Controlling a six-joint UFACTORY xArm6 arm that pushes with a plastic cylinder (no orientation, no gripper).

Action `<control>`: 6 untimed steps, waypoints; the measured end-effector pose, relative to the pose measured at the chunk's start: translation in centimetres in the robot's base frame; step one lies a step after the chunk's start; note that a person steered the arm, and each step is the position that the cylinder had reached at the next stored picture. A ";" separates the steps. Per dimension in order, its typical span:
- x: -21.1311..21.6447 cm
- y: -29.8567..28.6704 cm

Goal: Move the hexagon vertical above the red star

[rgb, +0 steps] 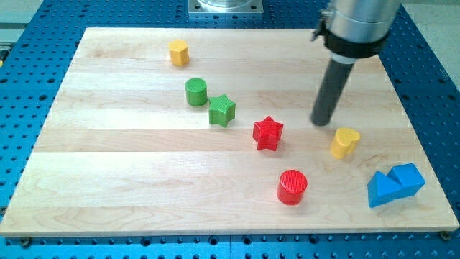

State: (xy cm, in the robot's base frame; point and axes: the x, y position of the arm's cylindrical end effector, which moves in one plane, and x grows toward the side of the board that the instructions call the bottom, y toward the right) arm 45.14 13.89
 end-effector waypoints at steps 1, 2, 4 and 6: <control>4.6 3.8; 5.8 5.9; -0.5 5.2; -21.6 -2.6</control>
State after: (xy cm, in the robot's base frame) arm 23.50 11.29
